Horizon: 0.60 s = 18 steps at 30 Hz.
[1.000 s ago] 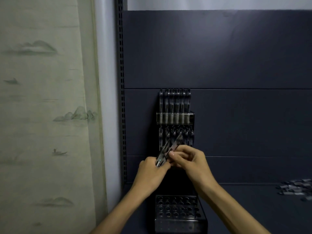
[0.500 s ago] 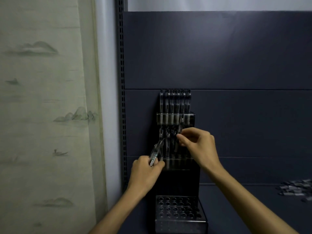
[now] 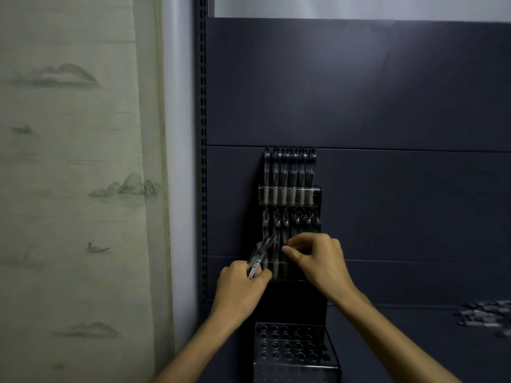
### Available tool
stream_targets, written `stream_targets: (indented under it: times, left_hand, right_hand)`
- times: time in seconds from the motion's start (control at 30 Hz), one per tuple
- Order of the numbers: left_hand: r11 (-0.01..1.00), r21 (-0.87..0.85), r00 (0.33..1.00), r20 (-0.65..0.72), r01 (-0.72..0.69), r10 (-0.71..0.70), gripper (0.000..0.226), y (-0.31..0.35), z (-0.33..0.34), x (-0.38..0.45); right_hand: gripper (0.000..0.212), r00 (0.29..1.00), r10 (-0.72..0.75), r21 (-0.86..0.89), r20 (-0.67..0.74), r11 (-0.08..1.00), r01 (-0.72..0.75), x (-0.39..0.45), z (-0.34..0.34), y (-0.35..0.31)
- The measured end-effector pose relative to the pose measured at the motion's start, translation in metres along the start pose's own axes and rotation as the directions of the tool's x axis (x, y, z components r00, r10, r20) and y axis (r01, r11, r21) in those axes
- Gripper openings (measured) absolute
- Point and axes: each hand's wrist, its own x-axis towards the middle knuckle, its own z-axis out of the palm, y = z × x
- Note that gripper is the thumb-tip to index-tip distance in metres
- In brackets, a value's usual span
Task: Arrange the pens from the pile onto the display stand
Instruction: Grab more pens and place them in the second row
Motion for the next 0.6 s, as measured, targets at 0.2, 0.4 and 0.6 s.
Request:
stream_targets:
  times: [0.2,0.4,0.6]
  left_hand:
    - [1.0,0.011,1.0,0.011,0.012,-0.012,0.051,-0.002,0.004,0.0]
    - [1.0,0.01,0.999,0.034,0.016,-0.016,0.046,0.001,0.006,0.0]
    - [1.0,0.006,0.999,0.047,-0.001,0.001,0.039,0.006,0.008,0.002]
  right_hand:
    - [0.015,0.999,0.023,-0.003,-0.033,1.0,-0.023,-0.005,0.001,0.0]
    - [0.015,0.999,0.033,-0.019,0.001,0.999,-0.033,-0.008,-0.003,-0.002]
    - [0.012,0.999,0.043,0.231,0.0,0.972,-0.042,-0.021,-0.012,-0.02]
